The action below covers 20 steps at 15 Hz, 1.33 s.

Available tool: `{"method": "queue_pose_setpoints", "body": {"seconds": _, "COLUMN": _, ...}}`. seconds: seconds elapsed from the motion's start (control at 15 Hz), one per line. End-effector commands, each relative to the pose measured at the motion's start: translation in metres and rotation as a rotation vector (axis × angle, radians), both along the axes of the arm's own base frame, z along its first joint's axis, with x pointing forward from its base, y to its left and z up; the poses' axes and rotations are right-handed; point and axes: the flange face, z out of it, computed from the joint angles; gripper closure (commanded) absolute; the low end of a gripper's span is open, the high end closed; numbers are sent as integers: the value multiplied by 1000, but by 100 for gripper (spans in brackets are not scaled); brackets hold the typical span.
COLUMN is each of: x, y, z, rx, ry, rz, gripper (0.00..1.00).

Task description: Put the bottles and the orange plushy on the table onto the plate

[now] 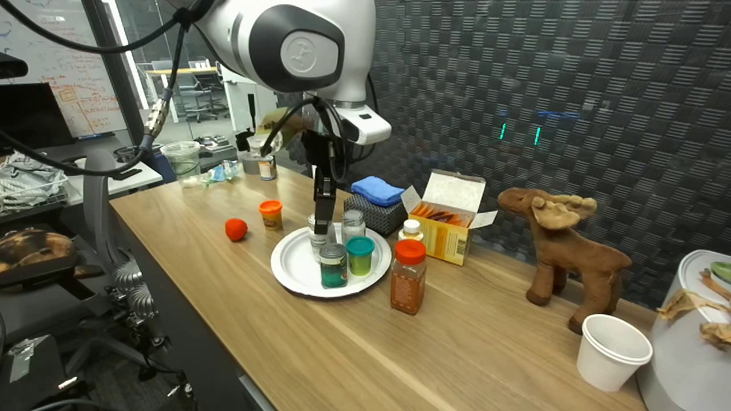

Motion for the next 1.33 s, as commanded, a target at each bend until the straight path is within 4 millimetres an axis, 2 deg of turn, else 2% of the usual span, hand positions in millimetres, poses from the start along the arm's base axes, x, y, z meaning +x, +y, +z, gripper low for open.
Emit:
{"method": "queue_pose_setpoints", "body": {"seconds": 0.0, "x": 15, "y": -3, "z": 2, "rx": -27, "ry": -1, "rz": -43, "gripper": 77}}
{"method": "queue_pose_setpoints", "body": {"seconds": 0.4, "x": 21, "y": -11, "z": -2, "rx": -74, "ry": 1, "rz": -80, "gripper": 76}}
{"method": "queue_pose_setpoints", "body": {"seconds": 0.47, "x": 20, "y": -12, "z": -3, "rx": -78, "ry": 7, "rz": -73, "gripper": 73}}
{"method": "queue_pose_setpoints", "body": {"seconds": 0.53, "x": 19, "y": -12, "z": -2, "rx": -79, "ry": 11, "rz": -64, "gripper": 31}}
{"method": "queue_pose_setpoints", "body": {"seconds": 0.6, "x": 15, "y": -11, "z": -1, "rx": -72, "ry": 19, "rz": -46, "gripper": 30}}
{"method": "queue_pose_setpoints", "body": {"seconds": 0.67, "x": 12, "y": -10, "z": 1, "rx": -67, "ry": 20, "rz": -34, "gripper": 24}}
{"method": "queue_pose_setpoints", "body": {"seconds": 0.87, "x": 2, "y": -3, "z": 12, "rx": -61, "ry": -3, "rz": 10, "gripper": 1}}
{"method": "queue_pose_setpoints", "body": {"seconds": 1.07, "x": -13, "y": 11, "z": 33, "rx": -55, "ry": -39, "rz": 62, "gripper": 0}}
{"method": "queue_pose_setpoints", "body": {"seconds": 1.27, "x": -30, "y": 37, "z": 55, "rx": -70, "ry": -62, "rz": 146, "gripper": 0}}
